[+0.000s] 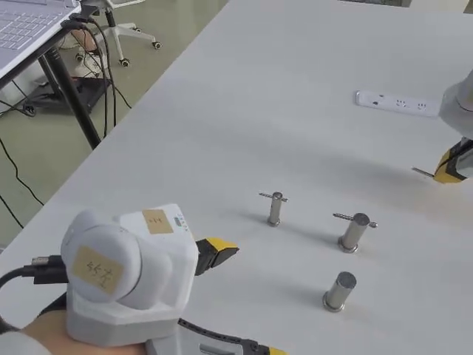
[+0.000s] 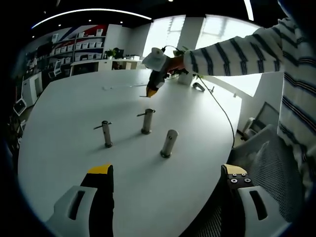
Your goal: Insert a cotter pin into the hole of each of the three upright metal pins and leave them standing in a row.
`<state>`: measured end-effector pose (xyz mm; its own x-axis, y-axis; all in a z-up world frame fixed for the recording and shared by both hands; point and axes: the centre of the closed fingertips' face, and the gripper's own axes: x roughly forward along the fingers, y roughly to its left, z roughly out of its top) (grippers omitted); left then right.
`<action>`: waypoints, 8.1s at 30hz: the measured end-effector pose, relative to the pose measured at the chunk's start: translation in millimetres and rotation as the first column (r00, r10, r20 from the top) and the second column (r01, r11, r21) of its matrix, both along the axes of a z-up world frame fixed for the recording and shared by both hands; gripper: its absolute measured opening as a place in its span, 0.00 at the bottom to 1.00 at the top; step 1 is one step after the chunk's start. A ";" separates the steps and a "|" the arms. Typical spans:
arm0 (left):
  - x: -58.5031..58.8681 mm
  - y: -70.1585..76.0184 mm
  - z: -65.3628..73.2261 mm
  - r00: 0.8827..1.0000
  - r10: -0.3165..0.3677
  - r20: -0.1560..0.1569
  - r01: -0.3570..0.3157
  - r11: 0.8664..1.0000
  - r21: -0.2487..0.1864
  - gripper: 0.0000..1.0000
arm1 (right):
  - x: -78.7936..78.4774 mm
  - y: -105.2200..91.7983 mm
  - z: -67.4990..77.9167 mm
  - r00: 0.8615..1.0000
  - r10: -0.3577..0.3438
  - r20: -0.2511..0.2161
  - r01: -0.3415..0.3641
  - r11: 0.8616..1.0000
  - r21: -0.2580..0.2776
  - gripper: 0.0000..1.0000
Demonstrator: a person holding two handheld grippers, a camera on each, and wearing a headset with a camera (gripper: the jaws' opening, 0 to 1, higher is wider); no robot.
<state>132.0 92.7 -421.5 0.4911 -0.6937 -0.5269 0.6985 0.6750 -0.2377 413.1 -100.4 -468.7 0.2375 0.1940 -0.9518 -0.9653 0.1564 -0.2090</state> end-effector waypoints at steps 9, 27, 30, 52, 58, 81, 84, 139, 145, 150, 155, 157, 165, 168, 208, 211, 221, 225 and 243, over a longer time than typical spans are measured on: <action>3.1 -4.2 5.5 1.000 -0.015 0.008 0.015 1.000 -0.013 0.83 | -8.0 9.2 33.2 0.995 0.005 0.102 -0.018 0.991 0.131 0.00; 17.2 -23.3 15.8 0.999 -0.047 0.021 0.048 0.998 -0.040 0.76 | -78.0 51.0 96.8 0.949 0.077 0.304 -0.183 0.923 0.337 0.00; 22.1 -29.8 19.1 0.998 -0.058 0.030 0.059 0.998 -0.038 0.76 | -89.6 54.1 103.6 0.943 0.073 0.326 -0.197 0.910 0.365 0.00; 56.0 -66.6 46.2 1.000 0.001 -0.008 -0.002 0.982 -0.189 0.51 | -162.3 58.6 113.8 0.880 0.027 0.475 -0.242 0.885 0.398 0.00; 58.7 -77.5 55.7 0.999 0.001 -0.049 -0.014 0.964 -0.267 0.41 | -178.4 59.1 100.0 0.876 0.022 0.482 -0.236 0.891 0.388 0.00; 65.5 -99.2 53.6 0.992 -0.068 -0.110 0.033 0.956 -0.291 0.19 | -217.7 77.0 77.0 0.882 0.089 0.464 -0.274 0.897 0.348 0.00; 63.1 -100.0 50.7 0.990 -0.078 -0.114 0.044 0.959 -0.279 0.14 | -220.3 80.0 76.7 0.886 0.087 0.456 -0.273 0.893 0.359 0.00; 56.8 -91.3 46.8 0.990 -0.086 -0.114 0.058 0.972 -0.227 0.00 | -220.5 91.8 86.7 0.920 -0.030 0.391 -0.187 0.843 0.504 0.14; 59.1 -88.7 56.1 0.993 -0.113 -0.026 0.104 0.970 -0.220 0.00 | -225.6 85.7 67.5 0.970 -0.045 0.239 -0.096 0.830 0.549 0.17; 56.7 -88.1 65.9 0.981 -0.176 0.088 0.190 0.963 -0.191 0.00 | -230.3 88.7 67.0 0.983 -0.070 0.173 -0.050 0.793 0.607 0.17; 54.1 -87.2 71.7 0.941 -0.253 0.225 0.282 0.953 -0.108 0.00 | -232.6 91.7 73.8 0.991 -0.106 0.080 0.022 0.727 0.686 0.18; 50.6 -88.1 73.8 0.926 -0.281 0.250 0.313 0.945 -0.098 0.00 | -231.7 90.1 74.2 0.993 -0.107 0.056 0.037 0.712 0.701 0.18; 39.2 -88.0 75.9 0.855 -0.396 0.336 0.415 0.910 0.017 0.00 | -241.9 95.4 80.0 0.997 -0.065 -0.030 0.066 0.656 0.752 0.17; 33.9 -89.5 76.3 0.842 -0.419 0.341 0.438 0.899 0.022 0.00 | -245.7 98.5 80.9 0.997 -0.056 -0.044 0.070 0.646 0.760 0.17; 1.0 -92.4 53.3 0.778 -0.580 0.242 0.583 0.810 0.066 0.00 | -285.4 105.4 79.9 0.992 0.092 -0.087 -0.002 0.697 0.717 0.00; -2.0 -92.8 50.1 0.777 -0.586 0.229 0.587 0.806 0.072 0.00 | -288.7 103.6 80.8 0.989 0.104 -0.108 0.005 0.696 0.718 0.00; -1.0 -91.2 44.2 0.799 -0.564 0.208 0.564 0.823 0.064 0.01 | -292.4 102.7 78.2 0.989 0.117 -0.092 -0.017 0.705 0.709 0.00; 6.6 -87.1 41.6 0.827 -0.528 0.195 0.528 0.847 0.056 0.02 | -287.9 102.2 78.9 0.992 0.105 -0.074 -0.022 0.706 0.708 0.00; 39.7 -73.9 8.2 0.876 -0.456 0.156 0.427 0.884 0.189 0.25 | -256.0 76.5 42.6 0.998 0.005 -0.059 0.032 0.791 0.610 0.00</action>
<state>171.7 18.8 -413.4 0.2522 -0.7855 -0.5651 0.9534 0.3018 0.0061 157.1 -24.0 -426.1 0.1959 0.7366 -0.6473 -0.9690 0.2465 -0.0127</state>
